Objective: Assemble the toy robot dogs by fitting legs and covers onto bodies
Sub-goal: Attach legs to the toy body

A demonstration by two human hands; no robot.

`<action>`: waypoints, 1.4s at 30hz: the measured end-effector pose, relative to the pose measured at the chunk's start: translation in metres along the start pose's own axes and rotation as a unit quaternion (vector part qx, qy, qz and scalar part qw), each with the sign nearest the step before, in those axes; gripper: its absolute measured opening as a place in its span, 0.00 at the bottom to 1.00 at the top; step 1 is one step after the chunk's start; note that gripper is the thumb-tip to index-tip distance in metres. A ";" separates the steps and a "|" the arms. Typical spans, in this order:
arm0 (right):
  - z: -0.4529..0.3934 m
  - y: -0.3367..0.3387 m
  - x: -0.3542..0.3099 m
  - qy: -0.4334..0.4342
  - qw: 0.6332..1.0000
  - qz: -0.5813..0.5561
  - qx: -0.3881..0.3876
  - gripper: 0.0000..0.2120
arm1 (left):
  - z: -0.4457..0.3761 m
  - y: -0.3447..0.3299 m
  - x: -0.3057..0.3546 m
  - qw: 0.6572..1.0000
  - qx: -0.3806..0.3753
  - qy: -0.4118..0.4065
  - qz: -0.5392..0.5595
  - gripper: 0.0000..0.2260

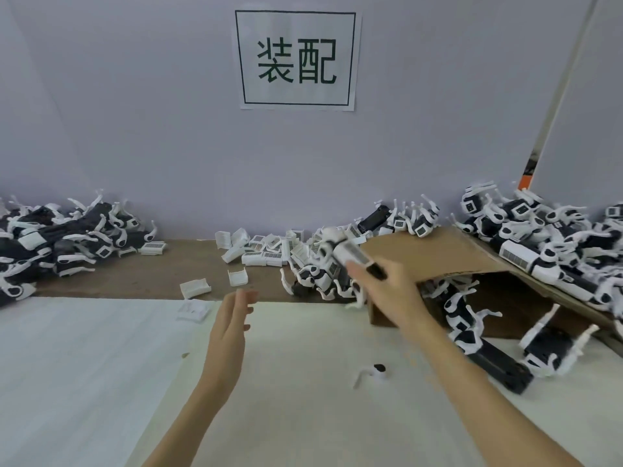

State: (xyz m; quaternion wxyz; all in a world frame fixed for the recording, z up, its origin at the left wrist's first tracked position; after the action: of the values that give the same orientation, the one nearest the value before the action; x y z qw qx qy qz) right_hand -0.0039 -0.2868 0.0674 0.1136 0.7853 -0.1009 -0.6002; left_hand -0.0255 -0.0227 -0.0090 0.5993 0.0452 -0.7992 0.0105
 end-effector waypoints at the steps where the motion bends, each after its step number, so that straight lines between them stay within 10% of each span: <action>1: -0.016 0.024 -0.013 -0.012 0.988 -0.145 0.054 0.17 | -0.002 0.003 -0.002 1.000 0.009 0.004 -0.008 0.22; 4: -0.044 0.060 -0.032 -0.027 0.887 -0.444 0.119 0.39 | -0.003 0.004 -0.012 0.998 0.013 0.023 -0.053 0.19; 6: -0.044 0.040 -0.022 -0.070 0.912 -0.400 0.067 0.44 | -0.005 0.003 -0.018 0.993 0.001 0.035 -0.113 0.15; 13: -0.011 -0.150 0.044 -0.176 0.911 -0.355 -0.115 0.19 | -0.012 0.006 -0.030 0.952 0.003 -0.004 -0.306 0.05; 19: -0.046 -0.239 0.046 -0.228 0.781 -0.566 -0.132 0.14 | -0.072 0.106 -0.023 0.909 0.083 0.071 -0.402 0.09; 28: -0.115 -0.294 0.042 -0.221 0.710 -0.614 -0.264 0.20 | -0.192 0.349 -0.020 0.688 0.097 0.221 -0.685 0.56; 38: -0.137 -0.305 0.056 -0.217 0.719 -0.597 -0.282 0.20 | -0.291 0.424 -0.048 0.650 0.078 0.234 -0.719 0.56; 42: -0.137 -0.306 0.057 -0.217 0.723 -0.591 -0.284 0.20 | -0.296 0.410 -0.071 0.730 0.151 0.158 -0.648 0.40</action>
State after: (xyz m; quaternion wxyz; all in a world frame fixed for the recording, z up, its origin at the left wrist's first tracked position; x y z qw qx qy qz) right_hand 0.1501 -0.0040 -0.0414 -0.0713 0.4651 0.5369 -0.7002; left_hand 0.2431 0.4107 0.0216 0.5639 0.6394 -0.4573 -0.2530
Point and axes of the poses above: each hand's wrist, its own z-axis away from the middle knuckle, its own y-axis out of the back of the hand, x = y × z, the point moved 3 cm from there along -z, towards the middle knuckle, and after that the axes turned 9 degrees about -x, right-handed, at the moved point
